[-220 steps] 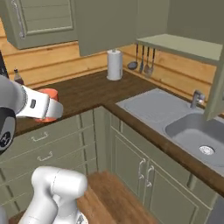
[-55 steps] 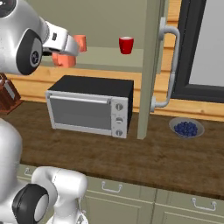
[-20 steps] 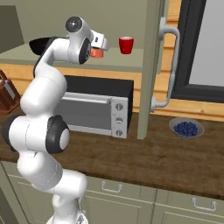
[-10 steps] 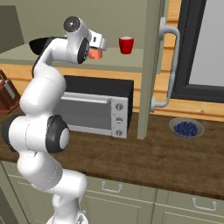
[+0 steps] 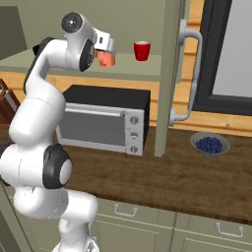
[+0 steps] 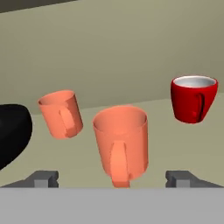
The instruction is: Gather all objects into one cabinet and sort the glasses and bowls to opposite sides.
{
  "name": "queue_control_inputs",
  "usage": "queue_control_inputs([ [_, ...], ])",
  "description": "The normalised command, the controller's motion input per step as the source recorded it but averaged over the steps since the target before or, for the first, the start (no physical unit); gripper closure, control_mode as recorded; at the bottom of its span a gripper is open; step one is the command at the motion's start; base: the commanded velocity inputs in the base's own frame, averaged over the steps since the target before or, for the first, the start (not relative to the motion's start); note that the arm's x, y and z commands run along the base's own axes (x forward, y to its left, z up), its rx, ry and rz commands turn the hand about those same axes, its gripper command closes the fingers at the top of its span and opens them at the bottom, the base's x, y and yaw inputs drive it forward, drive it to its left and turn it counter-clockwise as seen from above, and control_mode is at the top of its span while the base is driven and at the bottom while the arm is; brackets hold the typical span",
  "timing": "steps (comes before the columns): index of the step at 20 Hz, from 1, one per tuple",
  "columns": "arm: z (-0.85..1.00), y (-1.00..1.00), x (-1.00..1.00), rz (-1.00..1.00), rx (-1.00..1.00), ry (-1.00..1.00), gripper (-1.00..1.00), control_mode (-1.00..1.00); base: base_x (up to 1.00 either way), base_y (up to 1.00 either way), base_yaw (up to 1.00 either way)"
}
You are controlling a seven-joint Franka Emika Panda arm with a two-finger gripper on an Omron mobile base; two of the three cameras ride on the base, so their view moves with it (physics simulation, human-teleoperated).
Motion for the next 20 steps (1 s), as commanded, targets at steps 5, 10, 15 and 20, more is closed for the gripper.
queue_control_inputs([
  [5,0.01,0.0,-1.0,0.03,-0.03,-0.04,-1.0,-1.0,0.0,0.0,0.0],
  [10,0.0,0.0,-1.0,0.03,0.0,-0.03,-1.0,-1.0,0.0,0.0,0.0],
  [15,0.0,0.0,-1.0,0.01,0.0,-0.01,-1.0,-1.0,0.0,0.0,0.0],
  [20,0.1,0.0,-1.0,0.0,0.0,0.0,-1.0,-1.0,0.0,0.0,0.0],
])
